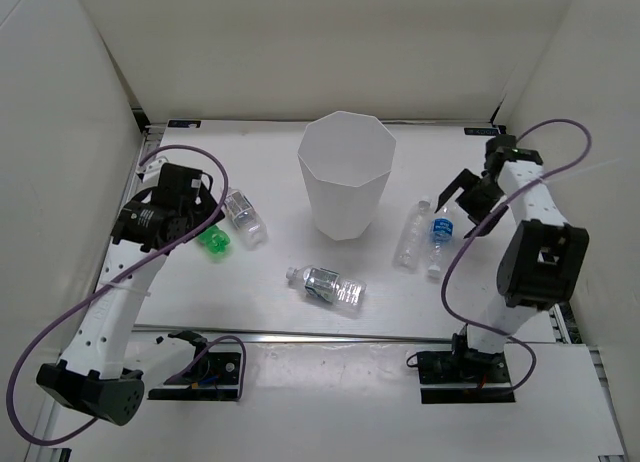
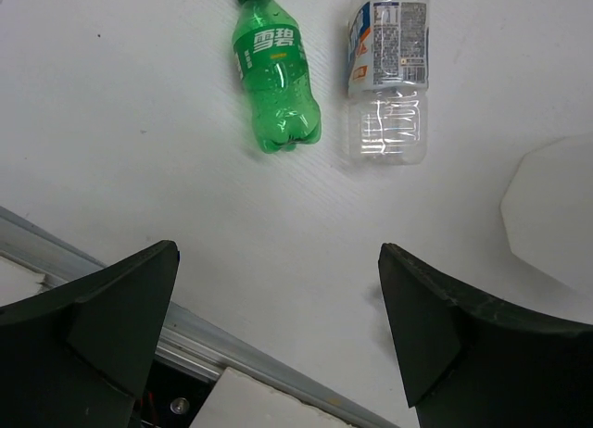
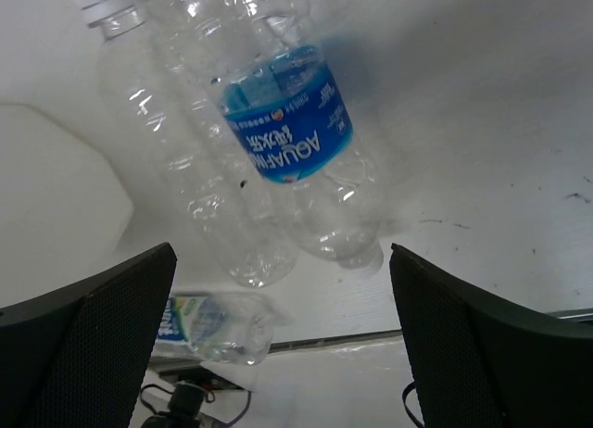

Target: Put the plastic bottles in the bin

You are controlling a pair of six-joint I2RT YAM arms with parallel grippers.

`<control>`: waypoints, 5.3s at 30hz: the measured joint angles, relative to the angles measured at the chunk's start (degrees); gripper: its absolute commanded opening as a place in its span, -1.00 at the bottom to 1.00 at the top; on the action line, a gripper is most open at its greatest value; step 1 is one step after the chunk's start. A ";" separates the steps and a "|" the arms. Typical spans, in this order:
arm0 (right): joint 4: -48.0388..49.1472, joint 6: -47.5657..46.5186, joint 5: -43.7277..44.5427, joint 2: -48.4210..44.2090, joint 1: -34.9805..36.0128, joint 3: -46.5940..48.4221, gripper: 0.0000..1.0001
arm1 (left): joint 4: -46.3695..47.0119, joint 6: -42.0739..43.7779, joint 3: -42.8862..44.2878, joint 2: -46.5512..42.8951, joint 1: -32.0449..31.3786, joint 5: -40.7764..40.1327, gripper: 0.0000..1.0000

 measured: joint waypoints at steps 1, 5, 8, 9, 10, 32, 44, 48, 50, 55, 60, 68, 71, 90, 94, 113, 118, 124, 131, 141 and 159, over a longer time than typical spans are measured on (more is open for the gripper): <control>-0.04 -0.17 1.01 2.27 1.29 0.72 1.00 | -0.11 0.00 -0.33 0.09 0.00 0.02 1.00; -0.20 -0.87 4.76 9.51 5.03 4.66 1.00 | -0.31 0.20 -0.92 0.13 0.00 -0.11 1.00; -0.11 -1.27 7.23 12.46 5.66 7.06 1.00 | -0.85 0.28 -0.94 0.13 0.00 -0.46 1.00; -0.24 -1.31 8.07 12.98 5.62 7.69 1.00 | -1.11 0.28 -0.96 0.13 0.00 -0.61 1.00; -0.26 -1.38 8.79 13.40 5.55 8.24 1.00 | -1.31 0.28 -1.01 0.13 0.00 -0.72 1.00; 0.00 -2.71 5.38 27.50 3.74 11.76 0.04 | -5.60 -0.50 -2.97 1.88 0.00 -3.34 1.00; -1.49 -2.27 4.52 20.09 1.92 17.29 -0.19 | -6.16 -2.16 -4.24 2.54 0.07 -3.06 1.00; -4.66 -1.79 3.34 14.43 0.48 31.58 -0.14 | -5.70 -2.25 -4.24 3.61 0.07 -2.43 1.00; -4.35 -1.57 1.75 12.79 -0.57 41.62 -0.04 | -5.51 -2.32 -4.24 4.42 0.07 -2.14 1.00; 4.02 1.46 -7.63 2.97 -3.06 51.89 0.06 | -4.46 -2.36 -4.24 5.77 0.07 -1.75 1.00; 13.86 6.25 -17.57 -4.63 -0.85 49.18 0.03 | -4.11 -2.36 -4.24 6.49 0.04 -1.46 1.00; 19.21 4.26 -25.44 7.21 13.62 52.94 0.15 | -4.68 -3.10 -4.24 5.99 0.00 -1.27 1.00; 18.91 2.14 -23.45 10.69 18.10 52.43 0.20 | -5.05 -3.61 -4.26 4.96 -0.15 -1.09 1.00; 17.29 -16.20 5.44 11.41 34.32 51.32 0.98 | -7.32 -5.42 -5.84 0.63 -0.63 -0.07 1.00; 16.85 -15.82 16.39 6.62 31.78 47.58 0.98 | -7.21 -5.42 -6.08 0.63 -0.63 -0.07 1.00; 17.09 -13.09 1.77 3.56 5.46 -0.59 0.84 | -4.55 -6.78 -10.56 0.81 -1.07 0.15 1.00; 17.51 -16.57 -5.05 5.75 8.44 -2.12 0.91 | -4.76 -7.56 -12.13 0.52 -1.44 -0.17 1.00; 18.58 -19.15 -5.79 7.56 10.05 -2.54 0.93 | -5.97 -7.80 -13.27 -0.96 -1.62 -1.01 1.00; 18.82 -19.78 -5.11 11.17 11.47 -2.73 1.00 | -7.58 -7.72 -13.27 -1.18 -1.62 -2.45 1.00; 18.58 -20.52 -4.17 15.78 18.60 -1.70 0.59 | -8.15 -7.58 -13.27 -1.18 -1.64 -3.56 1.00; 7.50 -14.03 6.49 11.52 8.31 14.84 -0.17 | -8.09 -8.76 -14.32 -1.14 -1.66 -2.56 1.00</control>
